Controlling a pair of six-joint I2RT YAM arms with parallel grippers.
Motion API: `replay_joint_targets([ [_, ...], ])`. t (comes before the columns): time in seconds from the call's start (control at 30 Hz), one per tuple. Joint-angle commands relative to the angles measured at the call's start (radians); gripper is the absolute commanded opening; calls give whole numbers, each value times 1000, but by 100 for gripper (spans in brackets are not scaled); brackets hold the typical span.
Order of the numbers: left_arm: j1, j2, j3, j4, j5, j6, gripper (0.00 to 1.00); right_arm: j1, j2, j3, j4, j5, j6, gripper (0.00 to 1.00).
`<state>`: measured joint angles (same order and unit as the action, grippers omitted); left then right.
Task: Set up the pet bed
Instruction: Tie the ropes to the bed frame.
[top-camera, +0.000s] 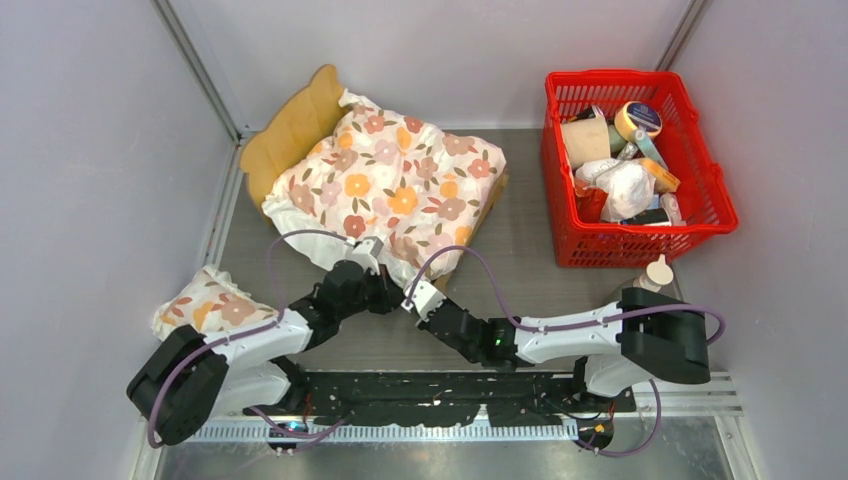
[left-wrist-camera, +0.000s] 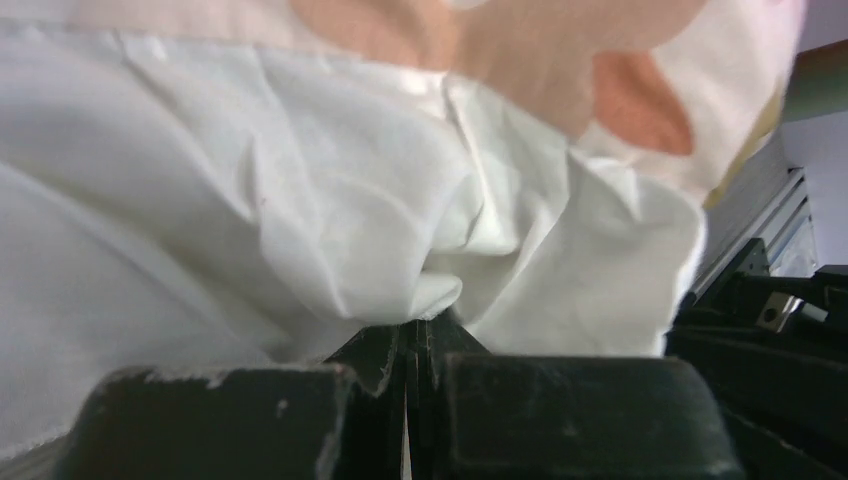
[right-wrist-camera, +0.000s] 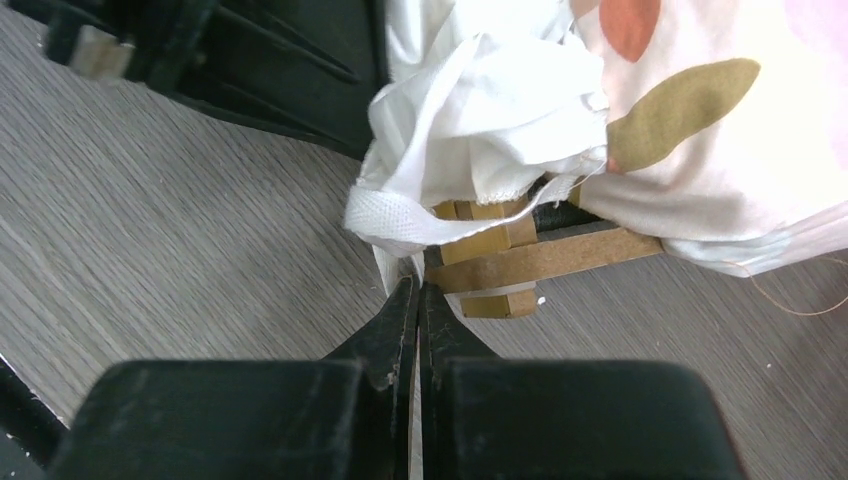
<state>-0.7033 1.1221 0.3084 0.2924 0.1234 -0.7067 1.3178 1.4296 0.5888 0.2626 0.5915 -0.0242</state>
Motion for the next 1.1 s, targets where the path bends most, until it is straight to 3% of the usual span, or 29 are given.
replay_joint_targets([
  [0.0,-11,24,25,106,5,-10,0,-16,-54,-13,103,14,-47,5],
  [0.2,-68,-31,-66,76,14,-76,0,-14,-61,-2,76,-9,-39,5],
  [0.5,-122,-192,-108,-136,-60,-143,0,-9,-28,42,45,-32,-33,5],
  [0.63,-122,-288,-111,-237,-140,-155,16,-1,-15,57,38,-43,-32,5],
  [0.9,-122,-428,-147,-326,-193,-193,36,18,17,81,26,-75,-4,5],
  [1.07,-121,-514,-117,-374,-245,-105,36,39,25,68,39,-72,19,5],
])
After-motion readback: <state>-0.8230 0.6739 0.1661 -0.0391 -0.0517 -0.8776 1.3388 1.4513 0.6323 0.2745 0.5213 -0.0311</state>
